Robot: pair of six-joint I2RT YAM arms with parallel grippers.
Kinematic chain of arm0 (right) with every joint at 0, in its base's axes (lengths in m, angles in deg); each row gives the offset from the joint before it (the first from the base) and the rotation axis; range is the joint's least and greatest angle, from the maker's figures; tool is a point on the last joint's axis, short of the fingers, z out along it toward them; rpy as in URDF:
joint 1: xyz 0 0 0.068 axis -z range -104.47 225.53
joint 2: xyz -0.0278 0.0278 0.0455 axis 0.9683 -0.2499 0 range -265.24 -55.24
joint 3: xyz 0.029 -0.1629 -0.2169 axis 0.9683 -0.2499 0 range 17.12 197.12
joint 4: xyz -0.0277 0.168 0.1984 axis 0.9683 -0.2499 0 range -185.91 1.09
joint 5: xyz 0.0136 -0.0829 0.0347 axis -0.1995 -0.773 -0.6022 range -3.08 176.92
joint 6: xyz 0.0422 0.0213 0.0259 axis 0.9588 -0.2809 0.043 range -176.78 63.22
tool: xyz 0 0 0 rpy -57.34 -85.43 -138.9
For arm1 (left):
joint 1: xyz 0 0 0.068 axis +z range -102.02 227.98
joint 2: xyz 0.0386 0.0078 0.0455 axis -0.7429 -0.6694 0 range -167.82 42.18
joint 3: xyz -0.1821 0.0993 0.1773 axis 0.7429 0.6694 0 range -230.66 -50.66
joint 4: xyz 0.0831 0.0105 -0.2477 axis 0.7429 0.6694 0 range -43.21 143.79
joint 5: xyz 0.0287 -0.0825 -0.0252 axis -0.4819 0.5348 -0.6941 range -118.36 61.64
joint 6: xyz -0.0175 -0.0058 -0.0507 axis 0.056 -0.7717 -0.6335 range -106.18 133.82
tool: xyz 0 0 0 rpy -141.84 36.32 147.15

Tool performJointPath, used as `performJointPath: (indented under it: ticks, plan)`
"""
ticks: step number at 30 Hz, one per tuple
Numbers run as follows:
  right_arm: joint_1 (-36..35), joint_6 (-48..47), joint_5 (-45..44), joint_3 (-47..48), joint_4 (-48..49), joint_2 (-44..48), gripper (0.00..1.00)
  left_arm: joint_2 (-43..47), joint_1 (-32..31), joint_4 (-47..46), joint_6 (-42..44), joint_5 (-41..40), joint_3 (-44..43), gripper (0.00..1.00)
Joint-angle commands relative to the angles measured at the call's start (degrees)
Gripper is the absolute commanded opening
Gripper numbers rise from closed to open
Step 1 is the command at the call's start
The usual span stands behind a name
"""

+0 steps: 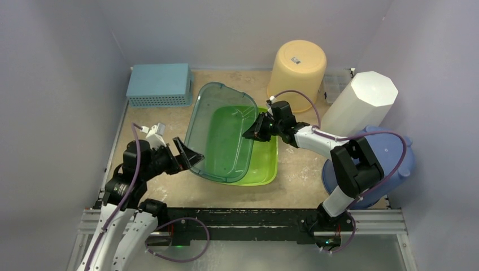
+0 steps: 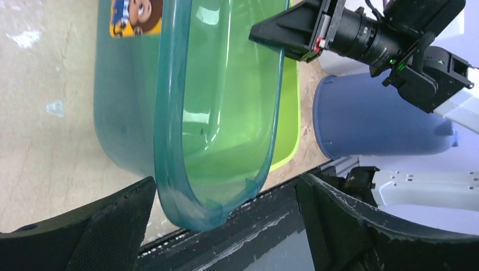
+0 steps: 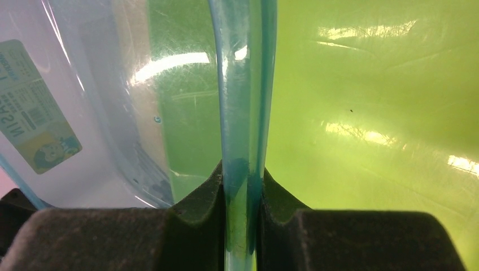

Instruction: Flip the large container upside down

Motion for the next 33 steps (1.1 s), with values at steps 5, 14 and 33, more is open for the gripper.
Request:
performJointPath:
  ticks: [5,14,33]
  plan:
    - [-0.21,0.16,3.01,3.00,2.72,2.30,0.00,2.98,-0.15,-6.66,-6.71,8.94,6.55,0.78]
    - [-0.21,0.05,3.59,3.10,3.87,2.31,0.00,0.23,-0.18,-16.26,-9.17,11.94,10.77,0.50]
    - [-0.29,-3.08,6.02,3.24,2.45,4.35,0.14,-2.52,-0.25,-19.69,-7.07,4.68,5.88,0.00]
